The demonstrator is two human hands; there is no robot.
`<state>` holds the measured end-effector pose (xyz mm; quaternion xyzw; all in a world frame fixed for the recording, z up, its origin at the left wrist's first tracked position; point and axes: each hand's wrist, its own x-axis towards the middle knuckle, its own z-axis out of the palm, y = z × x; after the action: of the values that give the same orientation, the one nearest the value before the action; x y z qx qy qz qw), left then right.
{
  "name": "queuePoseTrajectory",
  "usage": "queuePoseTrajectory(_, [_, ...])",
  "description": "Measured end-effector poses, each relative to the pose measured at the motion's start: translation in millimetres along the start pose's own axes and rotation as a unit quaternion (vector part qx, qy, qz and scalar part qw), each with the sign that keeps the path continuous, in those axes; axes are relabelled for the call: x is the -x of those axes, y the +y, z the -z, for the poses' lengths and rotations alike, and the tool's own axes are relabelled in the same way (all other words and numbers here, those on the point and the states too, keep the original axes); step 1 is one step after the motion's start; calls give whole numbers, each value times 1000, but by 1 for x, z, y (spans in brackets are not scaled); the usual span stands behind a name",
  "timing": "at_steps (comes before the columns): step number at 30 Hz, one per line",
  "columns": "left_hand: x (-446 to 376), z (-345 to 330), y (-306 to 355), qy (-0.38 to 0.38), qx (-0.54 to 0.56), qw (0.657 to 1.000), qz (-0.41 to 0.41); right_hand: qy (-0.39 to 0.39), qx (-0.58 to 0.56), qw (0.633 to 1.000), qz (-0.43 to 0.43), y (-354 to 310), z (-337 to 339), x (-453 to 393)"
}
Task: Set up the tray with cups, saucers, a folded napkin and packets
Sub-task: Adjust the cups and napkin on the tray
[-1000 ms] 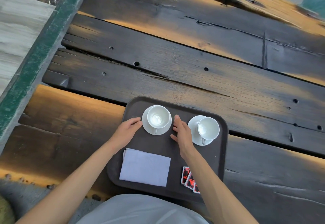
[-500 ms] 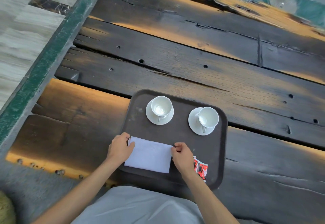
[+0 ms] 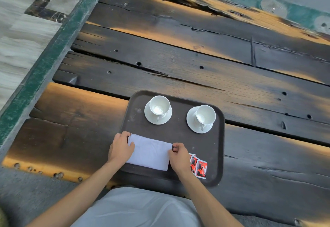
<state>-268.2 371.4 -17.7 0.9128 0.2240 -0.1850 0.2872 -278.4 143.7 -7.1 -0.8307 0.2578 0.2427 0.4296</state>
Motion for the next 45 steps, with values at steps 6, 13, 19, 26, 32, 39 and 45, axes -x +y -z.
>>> queuePoseTrajectory(6, [14, -19, -10, -57, -225, 943, -237, -48, 295, 919, 256, 14, -16, 14])
queuePoseTrajectory(13, [2, -34, -43, -82, -293, 927, -222, -101, 457, 837, 284, 48, -16, -5])
queuePoseTrajectory(19, [11, -32, -26, -66, -309, 931, -184, -98, 407, 859, 294, 43, -1, 3])
queuePoseTrajectory(26, [57, -36, 20, -50, -78, 962, -256, 93, 168, 965, 180, 80, 67, 31])
queuePoseTrajectory(32, [87, -95, 100, -148, 98, 969, -171, 84, 77, 993, -1, 109, 108, 30])
queuePoseTrajectory(39, [101, -138, 131, -122, 89, 985, -89, 11, 101, 995, -6, 98, 101, 22])
queuePoseTrajectory(45, [103, -145, 132, -110, 113, 985, -66, 5, 86, 996, -12, 90, 92, 17])
